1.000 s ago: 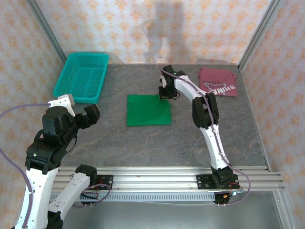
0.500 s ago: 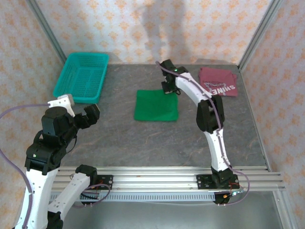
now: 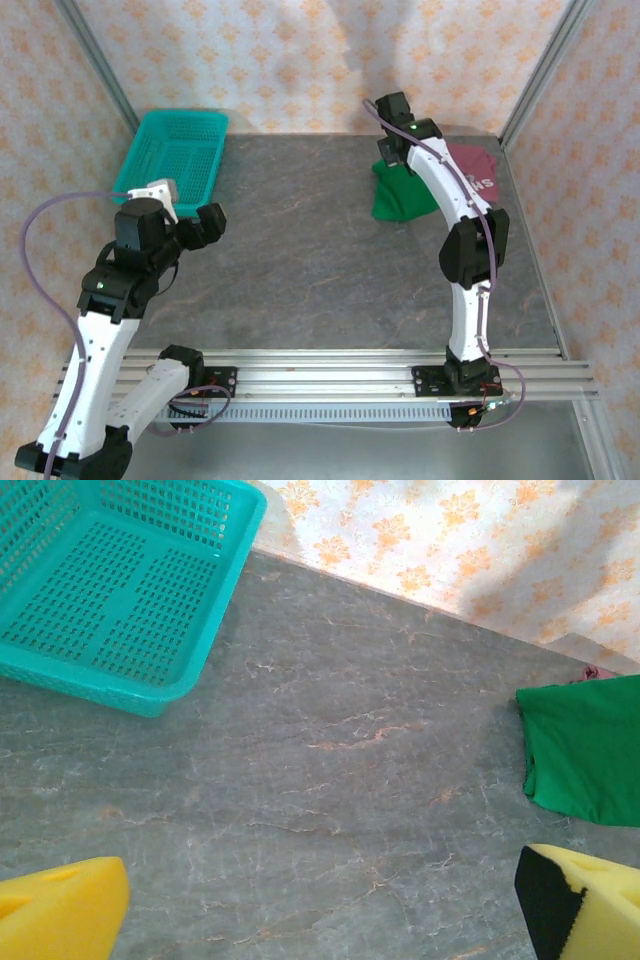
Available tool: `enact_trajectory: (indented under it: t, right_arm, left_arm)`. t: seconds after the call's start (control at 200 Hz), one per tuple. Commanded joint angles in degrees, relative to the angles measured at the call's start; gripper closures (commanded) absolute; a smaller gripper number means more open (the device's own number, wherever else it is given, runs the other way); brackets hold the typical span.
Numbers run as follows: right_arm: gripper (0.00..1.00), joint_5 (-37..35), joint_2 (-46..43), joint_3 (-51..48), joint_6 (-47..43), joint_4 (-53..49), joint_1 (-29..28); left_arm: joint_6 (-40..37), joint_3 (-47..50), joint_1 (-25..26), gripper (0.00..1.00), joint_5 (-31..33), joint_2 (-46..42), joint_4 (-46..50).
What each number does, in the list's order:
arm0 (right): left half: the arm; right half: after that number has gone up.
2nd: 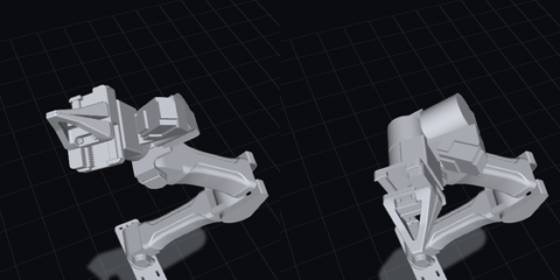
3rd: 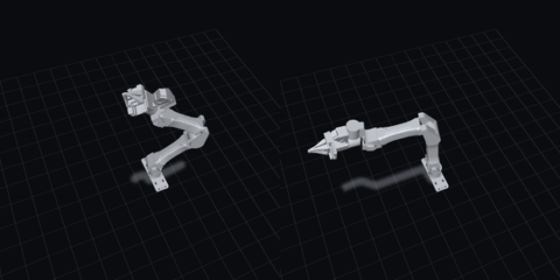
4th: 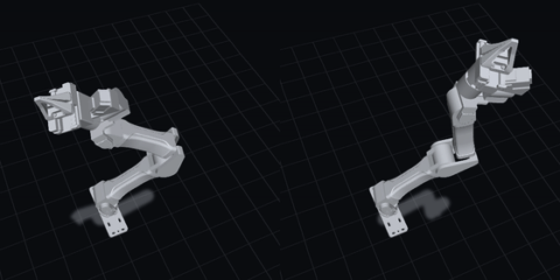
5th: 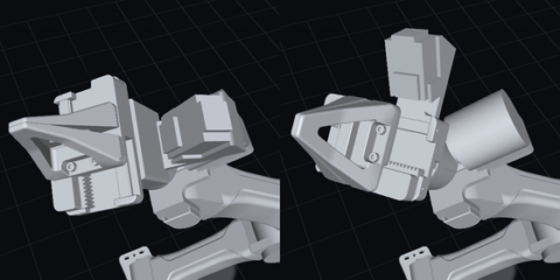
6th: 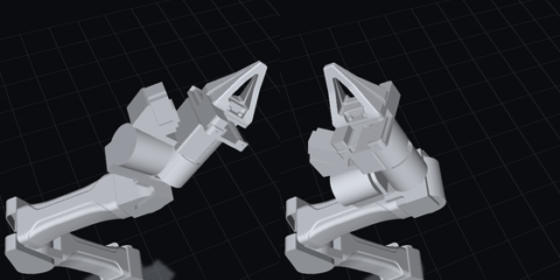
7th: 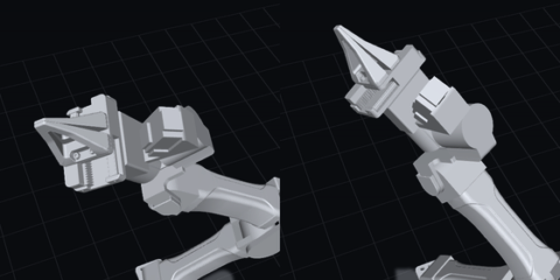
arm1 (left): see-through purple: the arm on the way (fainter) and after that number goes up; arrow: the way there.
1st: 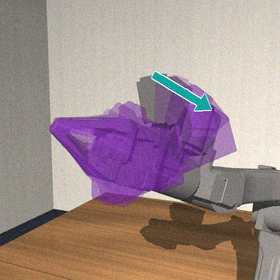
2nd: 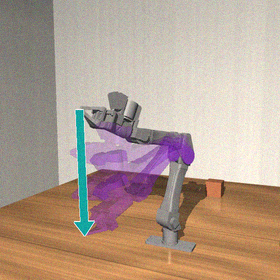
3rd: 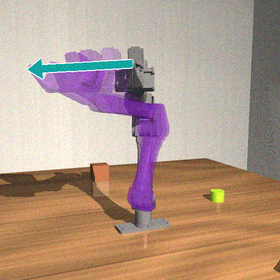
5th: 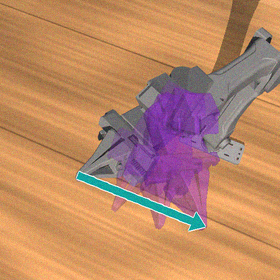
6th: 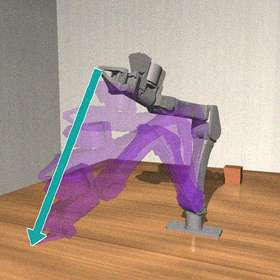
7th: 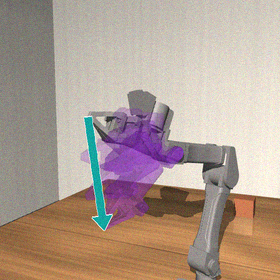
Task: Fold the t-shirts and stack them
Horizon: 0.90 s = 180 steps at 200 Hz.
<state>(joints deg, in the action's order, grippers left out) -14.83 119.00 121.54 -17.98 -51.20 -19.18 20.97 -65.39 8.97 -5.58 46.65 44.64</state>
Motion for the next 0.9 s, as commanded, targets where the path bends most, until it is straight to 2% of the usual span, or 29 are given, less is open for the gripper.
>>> enact_trajectory:
  t: [0.0, 0.395, 0.896]
  right_arm:
    - [1.0, -4.03, 1.09, 5.52, -4.11, -0.3, 0.12]
    - [1.0, -4.05, 1.51, 12.13, -5.23, -0.95, 3.17]
    - [1.0, -3.43, -2.06, 10.4, -5.67, -0.41, 8.31]
  left_arm:
    - [-1.83, 0.65, -0.01, 0.0, -0.73, 1.0, -3.89]
    - [-3.23, 2.01, -0.07, 0.0, -0.8, 1.16, -3.88]
    - [-3.58, 2.7, -0.07, 0.0, 0.24, 0.7, -3.51]
